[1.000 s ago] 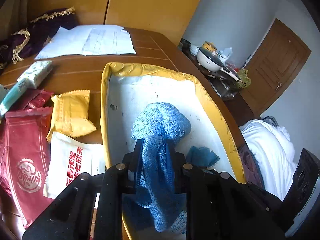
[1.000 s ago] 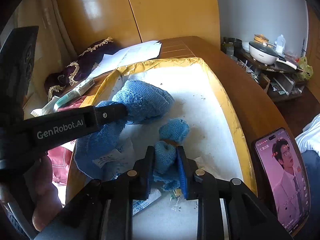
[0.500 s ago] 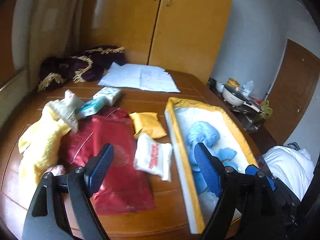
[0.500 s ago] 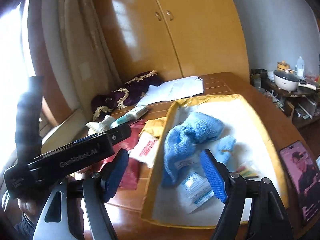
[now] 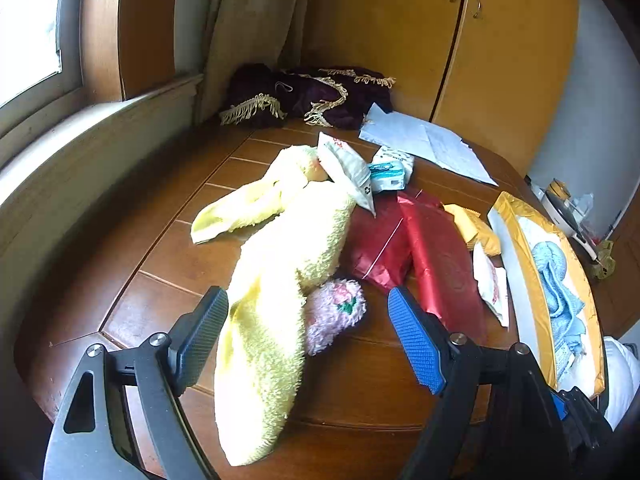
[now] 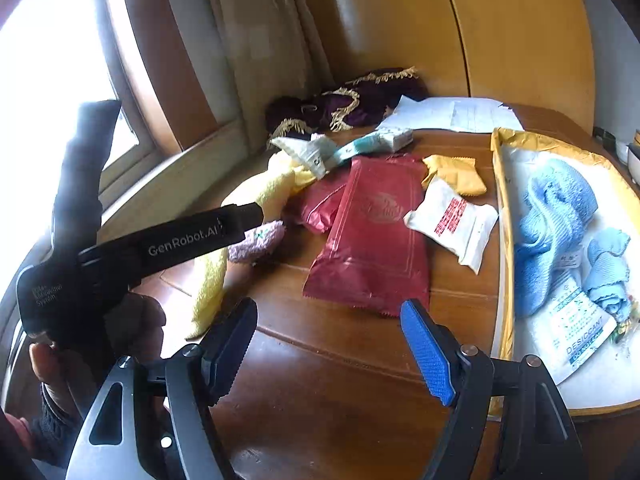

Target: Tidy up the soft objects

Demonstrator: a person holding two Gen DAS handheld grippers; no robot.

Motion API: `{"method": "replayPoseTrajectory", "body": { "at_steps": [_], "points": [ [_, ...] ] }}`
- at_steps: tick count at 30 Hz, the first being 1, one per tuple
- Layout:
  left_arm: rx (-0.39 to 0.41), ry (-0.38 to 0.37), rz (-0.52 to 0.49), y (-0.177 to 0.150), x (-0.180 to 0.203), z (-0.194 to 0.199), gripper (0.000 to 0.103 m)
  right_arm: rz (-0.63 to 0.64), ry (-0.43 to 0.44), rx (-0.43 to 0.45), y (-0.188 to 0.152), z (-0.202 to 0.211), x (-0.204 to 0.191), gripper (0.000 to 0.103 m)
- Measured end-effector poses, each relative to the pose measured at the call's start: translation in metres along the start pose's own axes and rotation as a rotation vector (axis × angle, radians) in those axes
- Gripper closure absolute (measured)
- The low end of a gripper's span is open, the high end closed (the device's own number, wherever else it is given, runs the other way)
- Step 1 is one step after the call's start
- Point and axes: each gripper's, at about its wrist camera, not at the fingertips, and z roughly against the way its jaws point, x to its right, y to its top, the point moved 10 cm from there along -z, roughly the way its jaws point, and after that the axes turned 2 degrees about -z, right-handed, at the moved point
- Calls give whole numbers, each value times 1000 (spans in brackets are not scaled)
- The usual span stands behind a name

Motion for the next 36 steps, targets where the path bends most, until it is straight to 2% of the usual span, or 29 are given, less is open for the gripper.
{"method": "replayPoseTrajectory", "body": {
  "at_steps": [5, 8, 10, 14, 19, 21, 27, 32, 34, 36],
  "points": [
    [-16, 38, -79, -7, 3, -2, 20, 36, -76, -7, -9, -4, -2, 25],
    [-65, 16, -133, -12, 10, -4, 20, 70, -68, -2, -10, -5, -11, 25],
    [-78, -3, -130, -16, 12, -4, 20, 96, -57, -15, -13, -8, -17, 25],
    [-72, 27, -114, -18, 8, -5, 20, 131, -31, -66, -22, -18, -26, 26],
    [-95, 27, -101, -21, 8, -11, 20, 121, -39, -129, -32, -26, -21, 25],
    [-98, 32, -104, -23, 8, -12, 20, 116, -46, -124, -33, -25, -19, 24],
    [-108, 38, -112, -26, 6, -13, 20, 116, -23, -126, -33, -28, -22, 13],
    [-59, 35, -101, -20, 5, -3, 20, 127, -22, -147, -35, -30, -24, 5],
    [-29, -2, -83, -16, 3, 4, 20, 144, -31, -159, -36, -32, -25, 0],
    [-20, -33, -45, -11, -3, 8, 20, 178, -66, -172, -40, -33, -26, 0]
  ]
}}
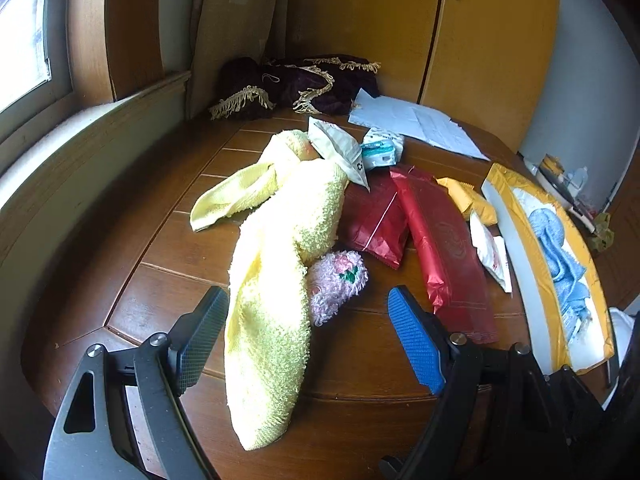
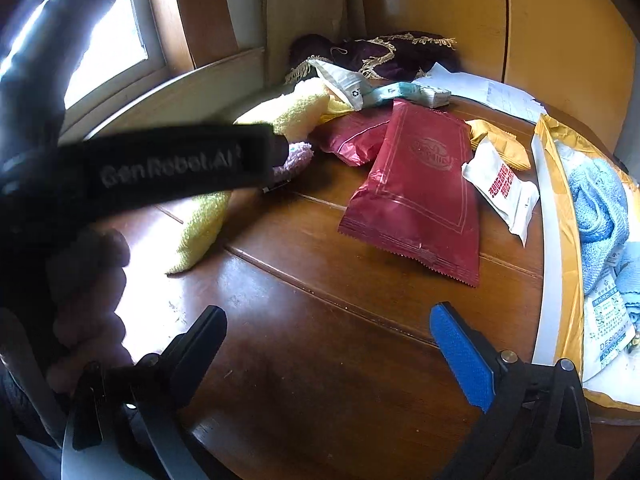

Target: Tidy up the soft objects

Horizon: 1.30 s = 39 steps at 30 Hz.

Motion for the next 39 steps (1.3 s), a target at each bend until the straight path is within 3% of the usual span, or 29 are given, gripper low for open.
{"method": "replayPoseTrajectory", "body": {
  "at_steps": [3, 7, 12, 15, 18, 22, 28, 34, 39],
  "points": [
    [-16, -8, 88, 5, -20, -1, 20, 42, -64, -6, -3, -2, -1, 0],
    [8, -68, 202, 10, -46, -1, 21, -12, 2, 37, 6, 10, 2, 8],
    [-28, -104, 168, 7, -50, -7, 21, -78, 52, 129, 33, 30, 16, 8],
    [-33, -163, 135, 3, -38, -9, 21, -143, 85, 125, 50, 25, 30, 8],
    [-42, -154, 90, 0, -27, -13, 21, -234, 117, 90, 61, 12, 46, 8],
    [42, -90, 39, 10, -24, -6, 21, -281, 115, 96, 74, 3, 58, 8],
    [97, -95, -22, 24, -20, -1, 21, -300, 75, 70, 89, -13, 63, 8],
    [109, -112, 56, 50, -33, -12, 21, -256, -15, 86, 110, -13, 57, 14],
    [77, -207, 175, 66, -38, -38, 21, -282, 98, 51, 105, -29, 44, 15]
  ]
}}
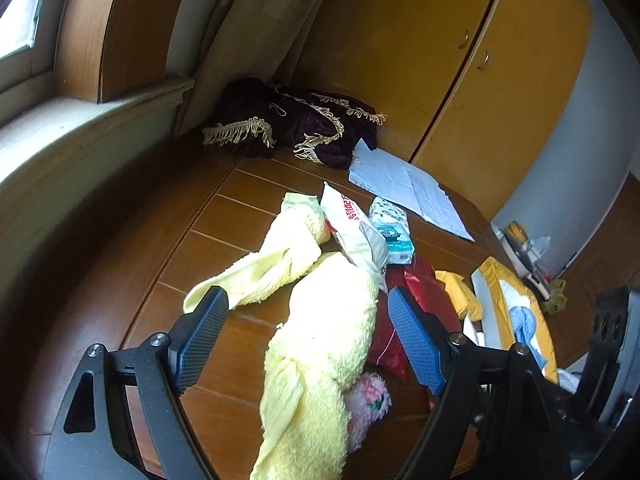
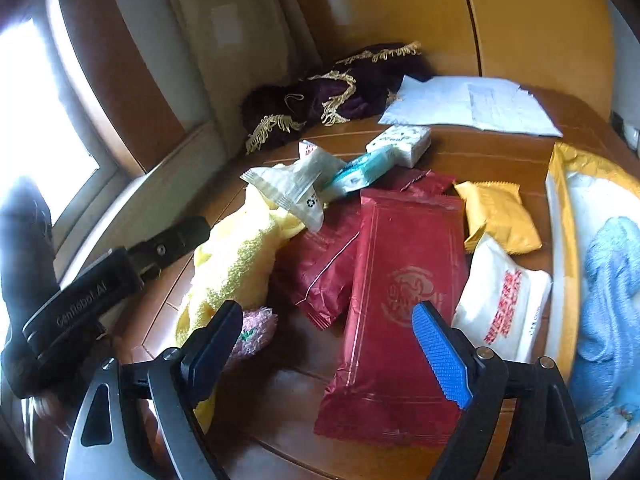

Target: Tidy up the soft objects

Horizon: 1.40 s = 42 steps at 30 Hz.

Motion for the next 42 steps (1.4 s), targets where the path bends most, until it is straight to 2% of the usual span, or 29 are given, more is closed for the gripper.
{"method": "replayPoseTrajectory", "body": {
  "at_steps": [2, 4, 6, 9, 11, 14, 18, 22, 24, 26, 29, 32, 35, 37, 42],
  "points": [
    [-10, -19, -28, -1, 8, -10, 21, -48, -19, -2, -2, -4, 14, 15],
    [-12, -6, -60, -4, 15, -17, 21, -76, -33, 17, -2, 2, 25, 17],
    [-25, -14, -72, -7, 19, -22, 21, -81, -32, 18, -4, 9, 30, 17],
    [-34, -19, -82, -10, 21, -25, 21, -89, -80, 16, -7, 13, 42, 17],
    [-31, -20, -78, -10, 19, -24, 21, -103, -53, 10, -8, 14, 42, 17],
    [-42, -19, -86, -12, 21, -27, 21, -66, -20, 42, -5, 20, 29, 15],
    [-34, -7, -133, -15, 27, -26, 22, -7, -89, 60, 6, 16, 23, 15],
    [-70, 17, -140, -21, 25, -32, 40, -38, -86, -22, 2, -9, 30, 14],
    [-90, 35, -129, -23, 21, -36, 48, -30, -115, -17, 3, -12, 32, 14],
    [-97, 34, -107, -24, 18, -37, 50, -42, -122, -17, 5, -13, 35, 15],
    [-84, 18, -80, -22, 16, -33, 56, -86, -178, 6, 4, -8, 49, 17],
    [-77, -15, -55, -20, 17, -29, 57, -117, -131, -33, -3, -16, 53, 17],
    [-97, -16, -55, -22, 17, -33, 57, -108, -116, -12, 1, -18, 49, 17],
    [-102, -13, -60, -23, 18, -34, 57, -82, -159, -3, 2, -19, 50, 33],
    [-88, -12, -70, -23, 20, -31, 59, -83, -136, 16, -1, -13, 49, 40]
  ]
}}
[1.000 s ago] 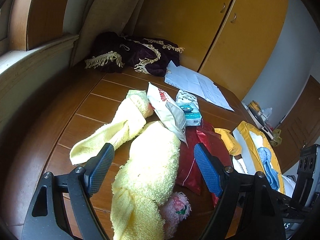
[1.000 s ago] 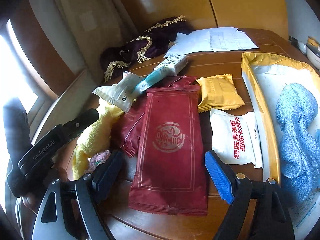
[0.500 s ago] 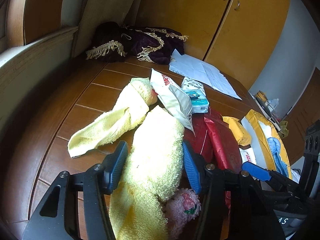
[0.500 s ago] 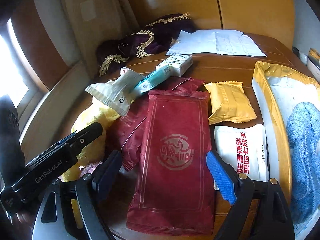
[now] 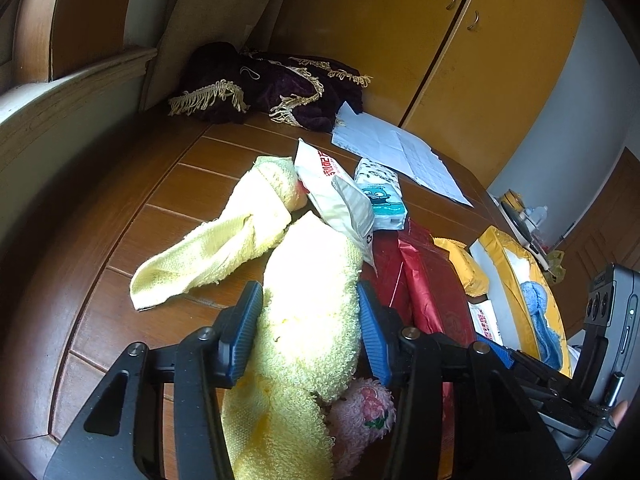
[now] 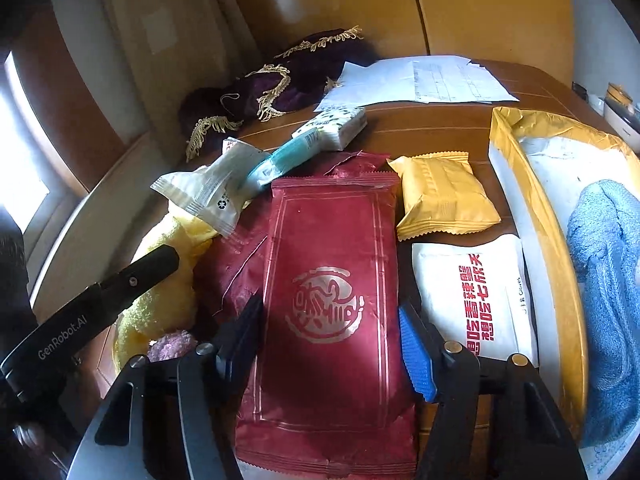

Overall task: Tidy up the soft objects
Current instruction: 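Grasp the red packet with the right tool while the left tool grasps the yellow plush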

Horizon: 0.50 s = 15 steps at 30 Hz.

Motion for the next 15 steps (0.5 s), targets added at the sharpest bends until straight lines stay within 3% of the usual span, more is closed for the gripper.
{"method": "replayPoseTrajectory", "body": {
  "at_steps": [4, 8, 15],
  "points": [
    [41, -31, 33, 6, -2, 10, 71, 11, 53, 34, 0, 11, -8, 46],
    [113, -74, 77, 15, -5, 27, 76, 26, 101, 77, 2, 24, -18, 47],
    [216, -153, 125, 26, -6, 52, 77, 31, 198, 133, 5, 42, -32, 47]
  ]
}}
